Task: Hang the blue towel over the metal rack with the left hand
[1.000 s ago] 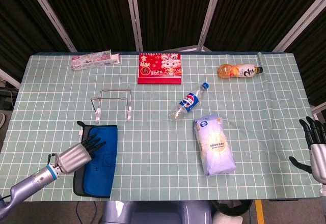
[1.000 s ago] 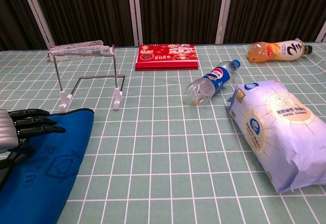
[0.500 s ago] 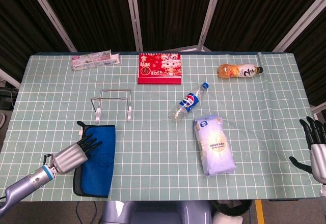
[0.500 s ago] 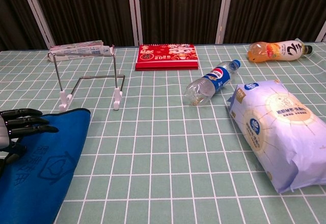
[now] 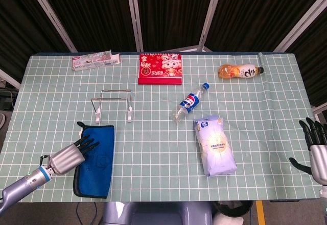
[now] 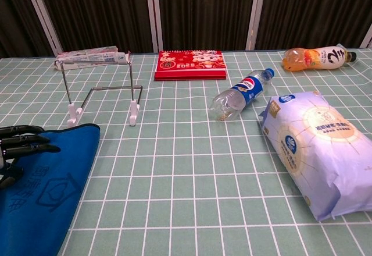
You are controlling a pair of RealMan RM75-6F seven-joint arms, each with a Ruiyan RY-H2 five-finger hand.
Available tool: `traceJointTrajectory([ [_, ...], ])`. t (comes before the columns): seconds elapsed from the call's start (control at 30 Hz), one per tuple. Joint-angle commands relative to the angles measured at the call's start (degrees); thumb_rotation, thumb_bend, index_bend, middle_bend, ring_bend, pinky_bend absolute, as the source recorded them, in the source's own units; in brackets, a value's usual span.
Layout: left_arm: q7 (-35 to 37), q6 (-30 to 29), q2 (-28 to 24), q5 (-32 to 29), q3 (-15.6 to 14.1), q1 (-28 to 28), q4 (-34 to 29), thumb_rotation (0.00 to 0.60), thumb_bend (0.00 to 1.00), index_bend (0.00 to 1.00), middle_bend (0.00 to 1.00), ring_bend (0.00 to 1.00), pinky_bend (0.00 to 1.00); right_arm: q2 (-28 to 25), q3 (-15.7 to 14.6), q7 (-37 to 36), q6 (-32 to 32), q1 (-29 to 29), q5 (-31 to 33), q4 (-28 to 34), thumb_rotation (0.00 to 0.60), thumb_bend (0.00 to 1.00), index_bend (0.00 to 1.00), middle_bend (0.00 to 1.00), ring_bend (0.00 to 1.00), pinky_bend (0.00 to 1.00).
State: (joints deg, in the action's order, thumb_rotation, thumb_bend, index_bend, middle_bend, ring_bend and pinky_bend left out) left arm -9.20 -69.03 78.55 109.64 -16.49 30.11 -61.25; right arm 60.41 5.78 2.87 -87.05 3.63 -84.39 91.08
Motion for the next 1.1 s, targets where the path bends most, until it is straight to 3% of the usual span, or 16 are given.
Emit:
traceJointTrajectory([
  [0.03,-0.1,-0.1,0.1,0.0,0.1,-0.1,0.2,0.600,0.56,0.73,0.00,0.00,0.00,0.0,0.0,-0.1,-0.1,0.0,0.0,0.0,0.600,0.00,0.00,0.00,0.00,0.00],
  [0.63,1.4,-0.5,0.3,-0.6,0.1,-1.5,2.4,0.600,0.56,0.70,0.00,0.00,0.00,-0.1,-0.1,0.1,-0.1,-0.1,-0.2,0.3,0.600,0.00,0.00,0.00,0.00,0.00],
  [0.7,1.3,-0.3,0.1,-0.7,0.1,-1.6,2.2,0.600,0.56,0.63,0.00,0.00,0.00,-0.2,-0.2,0.1,-0.2,-0.2,-0.2,0.3,0.600,0.00,0.00,0.00,0.00,0.00],
  [0.8,1.5,-0.2,-0.3,-0.9,0.1,-1.7,1.9,0.600,0.50,0.42,0.00,0.00,0.00,-0.2,-0.2,0.0,-0.1,-0.2,-0.2,0.4,0.600,0.00,0.00,0.00,0.00,0.00],
  [0.87,2.1,-0.5,-0.8,-1.0,-0.1,-1.9,1.6,0.600,0.32,0.17,0.00,0.00,0.00,-0.3,-0.2,-0.1,-0.2,-0.2,-0.3,0.4,0.600,0.00,0.00,0.00,0.00,0.00],
  [0.93,2.9,-1.1,-1.4,-0.9,-0.2,-2.2,1.2,0.600,0.22,0.04,0.00,0.00,0.00,-0.4,-0.2,-0.3,-0.2,-0.2,-0.4,0.5,0.600,0.00,0.00,0.00,0.00,0.00],
  [1.0,4.3,-2.7,-2.4,-0.7,-0.5,-2.8,0.5,0.600,0.19,0.00,0.00,0.00,0.00,-0.5,-0.3,-0.6,-0.3,-0.2,-0.7,0.6,0.600,0.00,0.00,0.00,0.00,0.00],
  [1.1,5.9,-5.5,-3.8,0.0,-0.9,-3.7,-0.6,0.600,0.19,0.03,0.00,0.00,0.00,-0.7,-0.4,-1.0,-0.7,-0.4,-1.1,0.7,0.600,0.00,0.00,0.00,0.00,0.00],
])
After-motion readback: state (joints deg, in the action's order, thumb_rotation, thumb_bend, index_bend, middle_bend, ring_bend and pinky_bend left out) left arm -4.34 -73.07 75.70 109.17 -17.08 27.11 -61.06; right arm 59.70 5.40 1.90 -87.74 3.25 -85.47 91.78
